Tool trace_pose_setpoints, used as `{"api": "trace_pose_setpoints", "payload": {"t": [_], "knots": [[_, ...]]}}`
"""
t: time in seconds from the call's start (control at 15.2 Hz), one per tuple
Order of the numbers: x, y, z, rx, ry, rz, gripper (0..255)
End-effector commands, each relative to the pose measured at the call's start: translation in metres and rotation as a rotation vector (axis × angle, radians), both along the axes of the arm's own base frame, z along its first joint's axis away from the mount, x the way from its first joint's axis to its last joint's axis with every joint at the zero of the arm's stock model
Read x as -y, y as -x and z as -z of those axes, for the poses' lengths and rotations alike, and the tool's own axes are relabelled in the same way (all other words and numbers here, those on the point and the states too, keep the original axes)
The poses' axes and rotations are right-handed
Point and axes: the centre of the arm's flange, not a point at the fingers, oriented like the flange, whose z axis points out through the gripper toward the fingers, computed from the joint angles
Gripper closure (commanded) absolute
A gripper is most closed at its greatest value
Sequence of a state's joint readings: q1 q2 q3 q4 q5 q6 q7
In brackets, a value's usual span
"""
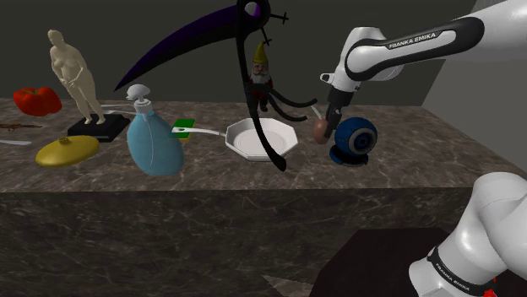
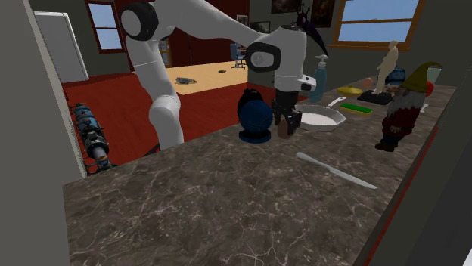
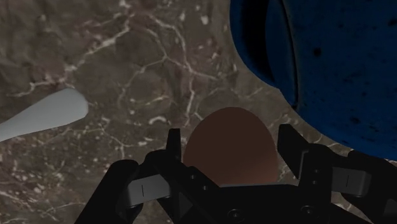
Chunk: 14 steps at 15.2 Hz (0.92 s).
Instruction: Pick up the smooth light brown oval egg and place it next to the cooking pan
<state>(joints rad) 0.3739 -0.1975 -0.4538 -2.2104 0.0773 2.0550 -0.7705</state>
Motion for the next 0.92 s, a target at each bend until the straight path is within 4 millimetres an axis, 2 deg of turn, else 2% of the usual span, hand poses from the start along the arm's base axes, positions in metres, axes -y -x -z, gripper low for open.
{"api": "trace_pose_setpoints", "payload": {"t": [0.0,0.13,0.2,0.53,0.79,0.86], "knots": [[0.000,0.001,0.005,-0.012,0.002,-0.001,255],[0.000,0.001,0.005,-0.012,0.002,-0.001,255],[0.000,0.001,0.005,-0.012,0.002,-0.001,0],[0.000,0.001,0.005,-0.012,0.002,-0.001,0],[0.007,0.002,-0.044,-0.012,0.002,-0.001,0],[0.007,0.002,-0.044,-0.012,0.002,-0.001,0]]}}
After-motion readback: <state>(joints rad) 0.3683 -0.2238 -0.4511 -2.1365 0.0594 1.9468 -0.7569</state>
